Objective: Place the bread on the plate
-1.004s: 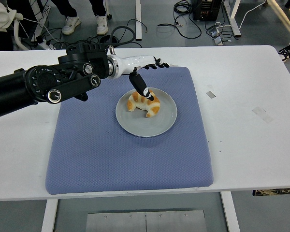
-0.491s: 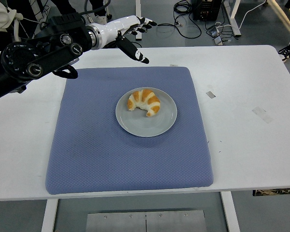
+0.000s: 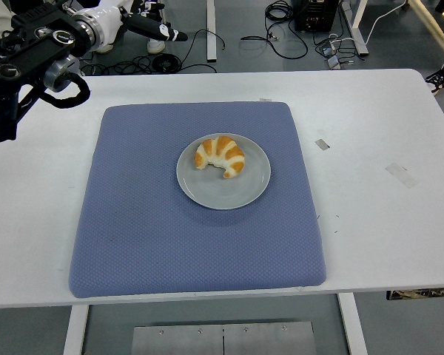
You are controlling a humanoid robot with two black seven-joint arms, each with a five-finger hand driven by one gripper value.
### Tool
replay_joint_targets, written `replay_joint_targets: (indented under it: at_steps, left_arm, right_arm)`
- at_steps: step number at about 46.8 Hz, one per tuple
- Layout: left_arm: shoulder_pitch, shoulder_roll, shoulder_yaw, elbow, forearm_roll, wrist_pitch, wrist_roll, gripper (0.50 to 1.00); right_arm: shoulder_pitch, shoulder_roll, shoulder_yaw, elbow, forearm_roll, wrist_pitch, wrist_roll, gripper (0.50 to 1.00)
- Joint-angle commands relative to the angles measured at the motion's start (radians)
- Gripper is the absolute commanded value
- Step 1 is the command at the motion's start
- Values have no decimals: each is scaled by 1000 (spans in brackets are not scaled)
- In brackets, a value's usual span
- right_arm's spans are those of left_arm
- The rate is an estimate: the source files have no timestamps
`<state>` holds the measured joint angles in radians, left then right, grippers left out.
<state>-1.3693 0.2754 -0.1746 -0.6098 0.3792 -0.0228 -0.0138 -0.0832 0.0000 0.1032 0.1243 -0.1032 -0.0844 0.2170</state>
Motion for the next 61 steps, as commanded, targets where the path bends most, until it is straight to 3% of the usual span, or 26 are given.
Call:
replay_joint_targets:
  at_steps: [1,32,61]
  left_arm:
    - [16,16,-3,1,-32,0,-2,975]
    - [317,18,-474,38,-167,49,-28,978]
    - [383,5,-548,38,-279,40,-28,983]
  right_arm:
    - [0,0,0,0,0,0,1,1000]
    - [-3,0,0,-2,0,0,-1,1000]
    - [10,0,3,9,0,2,1,1000]
